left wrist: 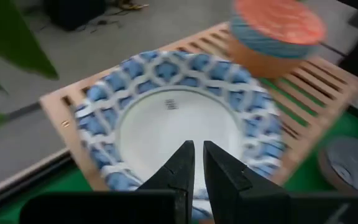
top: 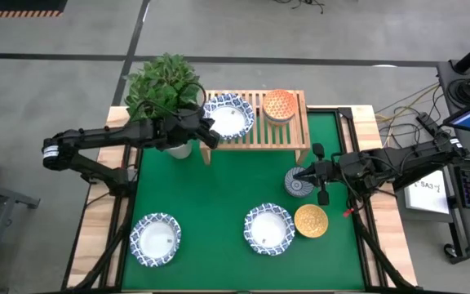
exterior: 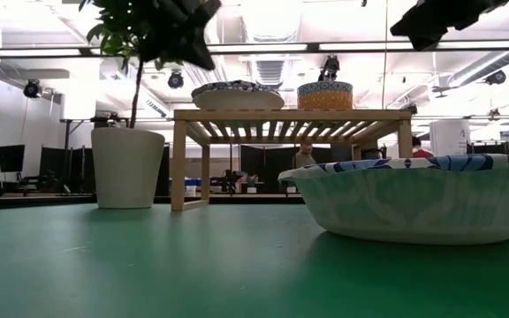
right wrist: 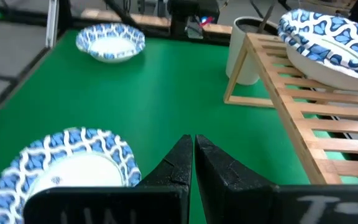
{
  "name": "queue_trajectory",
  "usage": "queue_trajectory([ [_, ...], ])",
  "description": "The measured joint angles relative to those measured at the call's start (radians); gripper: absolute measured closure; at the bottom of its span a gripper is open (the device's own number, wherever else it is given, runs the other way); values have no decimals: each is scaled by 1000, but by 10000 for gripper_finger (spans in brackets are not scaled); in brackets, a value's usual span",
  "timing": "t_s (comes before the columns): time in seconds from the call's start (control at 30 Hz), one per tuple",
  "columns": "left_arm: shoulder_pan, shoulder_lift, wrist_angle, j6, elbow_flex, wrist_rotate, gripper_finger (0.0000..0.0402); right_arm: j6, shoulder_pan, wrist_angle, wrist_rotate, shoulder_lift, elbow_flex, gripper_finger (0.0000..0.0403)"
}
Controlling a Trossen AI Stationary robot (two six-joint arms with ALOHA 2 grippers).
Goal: Place and stack bowls onto a shelf
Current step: Stack the blue bowl on top of the orange bowl on the shelf
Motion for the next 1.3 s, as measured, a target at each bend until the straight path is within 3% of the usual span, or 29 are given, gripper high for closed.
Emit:
queue_trajectory([
  [0.4,-285,-5,-214,101,175,0,385,180,0,63,-1,52,0,394],
  [0.7,-523,-5,-229,173,99,0,385,300,0,67,-10,200,58,394],
  [1.0,-634,-4,-148,189,-15,-48,385,483,0,-317,-10,360,249,394],
  [1.3,-633,-4,-148,146,-62,-236,385,660,-11,-684,-80,549,447,394],
])
